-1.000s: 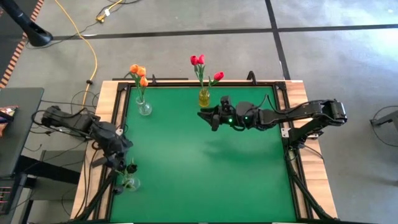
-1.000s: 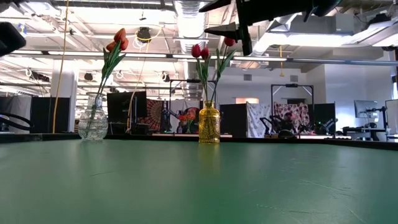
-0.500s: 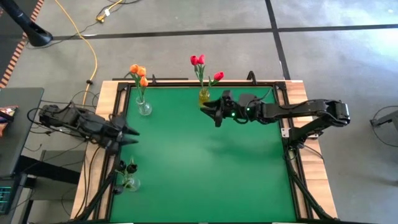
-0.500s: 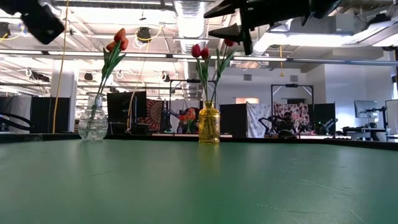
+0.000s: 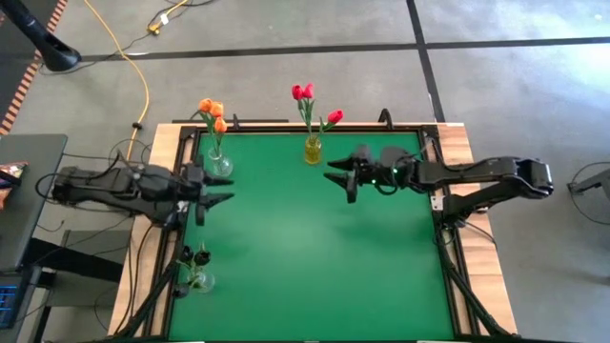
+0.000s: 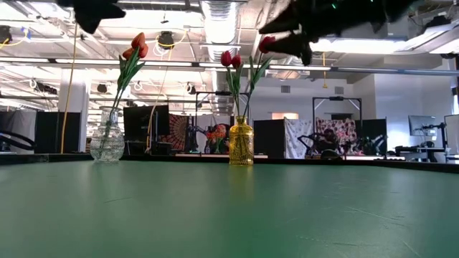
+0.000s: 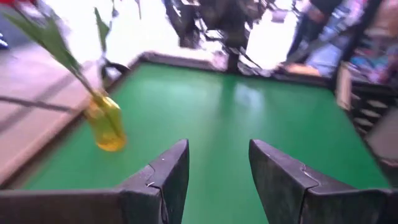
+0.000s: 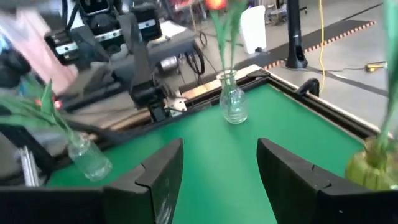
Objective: Sort flowers into vase by color
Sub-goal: Return to Home Position
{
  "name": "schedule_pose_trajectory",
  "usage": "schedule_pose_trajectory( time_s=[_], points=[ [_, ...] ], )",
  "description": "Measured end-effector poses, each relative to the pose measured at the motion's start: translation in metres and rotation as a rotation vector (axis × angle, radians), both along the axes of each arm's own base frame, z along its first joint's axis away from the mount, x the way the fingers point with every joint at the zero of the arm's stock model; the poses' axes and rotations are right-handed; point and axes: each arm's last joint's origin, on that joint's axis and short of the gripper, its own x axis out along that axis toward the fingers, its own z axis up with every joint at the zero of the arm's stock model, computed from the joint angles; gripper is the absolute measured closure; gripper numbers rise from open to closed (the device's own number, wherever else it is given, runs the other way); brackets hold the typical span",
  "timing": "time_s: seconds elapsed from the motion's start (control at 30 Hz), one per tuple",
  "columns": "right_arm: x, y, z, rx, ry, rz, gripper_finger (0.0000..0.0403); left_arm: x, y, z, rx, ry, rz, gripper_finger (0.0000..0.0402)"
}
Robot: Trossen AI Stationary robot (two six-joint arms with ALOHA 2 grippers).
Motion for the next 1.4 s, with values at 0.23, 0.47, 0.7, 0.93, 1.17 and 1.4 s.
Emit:
schedule_pose_trajectory(
  time_s=[0.23,0.47,0.7,0.93,1.17,1.4],
  points=[
    [-0.041,-0.013,-0.040,0.129,-0.117,-0.100,0.0173,-0.002,0.020,0.009,0.068,-0.082,0.101,0.0246],
    [-0.065,-0.012,-0.052,0.151,-0.153,-0.127,0.0173,-0.002,0.033,-0.008,0.001,-0.232,0.098,0.0246],
    [-0.069,-0.010,-0.059,0.131,-0.127,-0.123,0.0193,0.008,0.037,-0.033,-0.068,-0.325,0.062,0.0246],
    [-0.081,-0.009,-0.084,0.125,-0.104,-0.082,0.0319,0.014,0.038,-0.060,-0.104,-0.404,0.072,0.0246],
    [-0.095,-0.019,-0.097,0.120,-0.090,-0.023,0.0377,0.012,0.039,-0.074,-0.167,-0.501,0.102,0.0246],
    [-0.114,-0.033,-0.098,0.085,-0.076,-0.071,0.0387,-0.002,0.037,-0.075,-0.156,-0.501,0.162,0.0246]
  ],
)
